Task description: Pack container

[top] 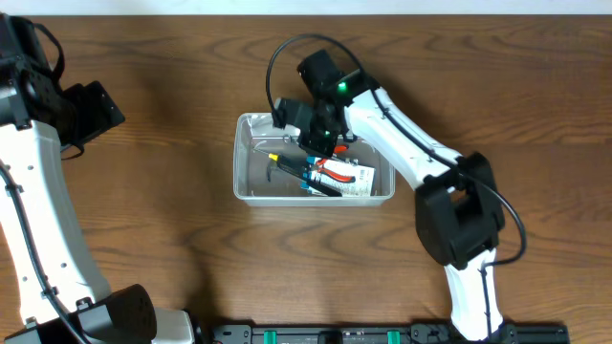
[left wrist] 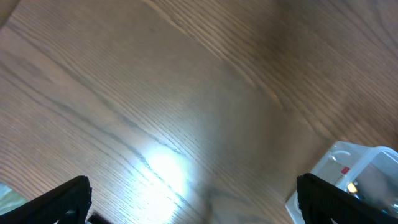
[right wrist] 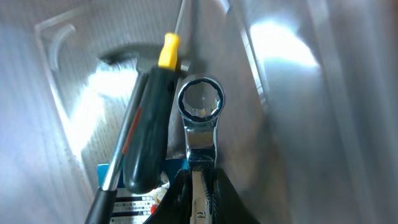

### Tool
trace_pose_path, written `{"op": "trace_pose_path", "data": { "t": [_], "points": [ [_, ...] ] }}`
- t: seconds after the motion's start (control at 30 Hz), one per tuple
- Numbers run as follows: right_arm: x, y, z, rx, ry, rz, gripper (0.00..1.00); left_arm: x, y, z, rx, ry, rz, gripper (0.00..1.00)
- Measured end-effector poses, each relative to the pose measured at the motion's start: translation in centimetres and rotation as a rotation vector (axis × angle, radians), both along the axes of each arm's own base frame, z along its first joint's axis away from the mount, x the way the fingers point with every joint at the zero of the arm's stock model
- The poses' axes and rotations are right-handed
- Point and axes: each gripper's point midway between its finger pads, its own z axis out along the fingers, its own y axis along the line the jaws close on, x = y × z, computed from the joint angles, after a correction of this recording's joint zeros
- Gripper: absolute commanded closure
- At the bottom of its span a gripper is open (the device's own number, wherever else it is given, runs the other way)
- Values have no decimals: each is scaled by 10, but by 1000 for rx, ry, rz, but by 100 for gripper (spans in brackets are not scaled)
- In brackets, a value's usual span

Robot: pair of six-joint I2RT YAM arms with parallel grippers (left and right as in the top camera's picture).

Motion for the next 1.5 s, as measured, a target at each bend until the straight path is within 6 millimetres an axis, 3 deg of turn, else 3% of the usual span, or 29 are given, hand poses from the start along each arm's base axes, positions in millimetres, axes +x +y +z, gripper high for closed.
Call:
{"op": "trace_pose_path", "data": {
  "t": [0.2,0.27,0.4,0.47,0.5,0.53,0.57,0.6,0.67,0.73,0.8,0.9,1.03,1.17,1.27,1.37,1.5],
  "points": [
    [3,-4,-4,-11,-1,-7,48,0,-2,-1,-6,4,-18,2],
    [5,-6,-5,-22,-8,-12,43,-1,-3,-1,-10,7,-22,2],
    [15,-12,5,-46,-64,-32,41,1,-9,-1,-12,10,-41,1],
    [33,-12,22,-32,-142,-76,40,6,-20,-1,-7,8,-86,1],
    [46,-12,39,1,-195,-114,34,11,-28,0,0,0,-122,1],
    [60,-16,57,30,-254,-163,22,19,-40,2,14,-18,-175,2],
    [77,-22,78,71,-315,-221,1,26,-47,5,30,-36,-213,2],
    [91,-30,95,103,-358,-276,1,34,-61,7,43,-54,-265,2],
    [127,-67,146,187,-473,-429,1,56,-84,16,88,-127,-356,2],
    [151,-114,172,212,-532,-559,1,82,-103,29,128,-230,-424,2],
    [171,-167,189,221,-586,-689,1,106,-115,43,159,-334,-457,2],
    [187,-230,192,204,-617,-825,1,140,-126,63,195,-474,-474,2],
    [183,-285,180,152,-574,-944,1,158,-129,63,209,-515,-474,2],
    [166,-333,162,97,-480,-1084,1,144,-126,38,202,-399,-479,2],
    [157,-360,160,94,-468,-1165,1,137,-126,23,204,-359,-485,2],
    [144,-375,166,109,-494,-1215,1,124,-130,-1,209,-340,-503,2],
    [110,-374,182,162,-579,-1240,1,91,-132,-32,214,-352,-513,2]
  ]
}}
